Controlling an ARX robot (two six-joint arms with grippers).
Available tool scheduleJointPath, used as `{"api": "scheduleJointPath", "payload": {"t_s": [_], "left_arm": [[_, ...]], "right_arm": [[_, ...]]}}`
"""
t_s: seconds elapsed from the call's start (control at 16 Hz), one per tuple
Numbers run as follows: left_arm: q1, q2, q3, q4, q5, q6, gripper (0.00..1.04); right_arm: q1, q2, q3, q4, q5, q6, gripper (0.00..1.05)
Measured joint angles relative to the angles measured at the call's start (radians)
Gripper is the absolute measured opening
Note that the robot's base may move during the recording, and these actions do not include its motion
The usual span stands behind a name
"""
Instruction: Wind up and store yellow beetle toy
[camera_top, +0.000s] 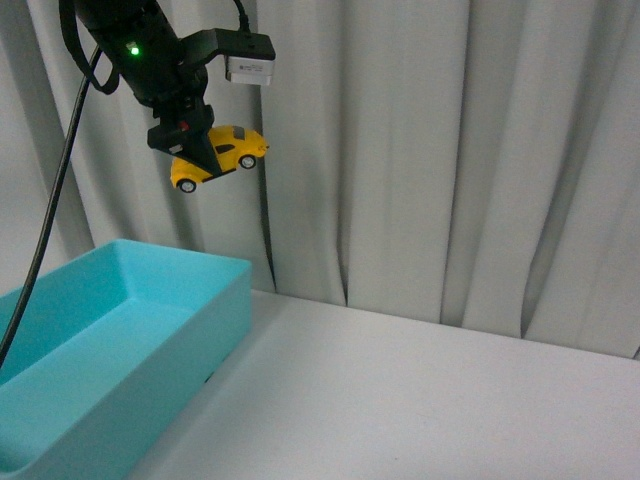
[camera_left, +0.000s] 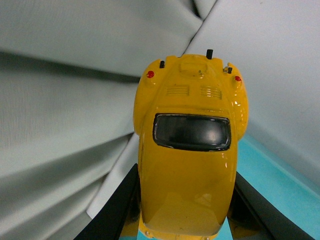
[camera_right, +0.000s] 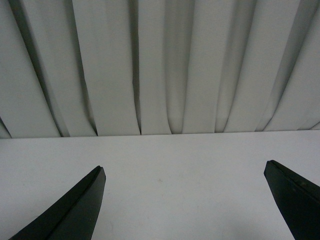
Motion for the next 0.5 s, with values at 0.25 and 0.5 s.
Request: {"api": "scheduleJointPath", "payload": {"t_s": [0.25, 0.5], "left_arm": [[0.073, 0.015, -0.089, 0.004, -0.174, -0.272, 0.41], [0.188, 0.084, -0.307, 0.126, -0.249, -0.496, 0.41]], "right_arm": [[0.0, 0.0, 0.0, 0.0, 0.0, 0.0, 0.98], [0.0, 0.0, 0.0, 0.0, 0.0, 0.0, 0.98]]}}
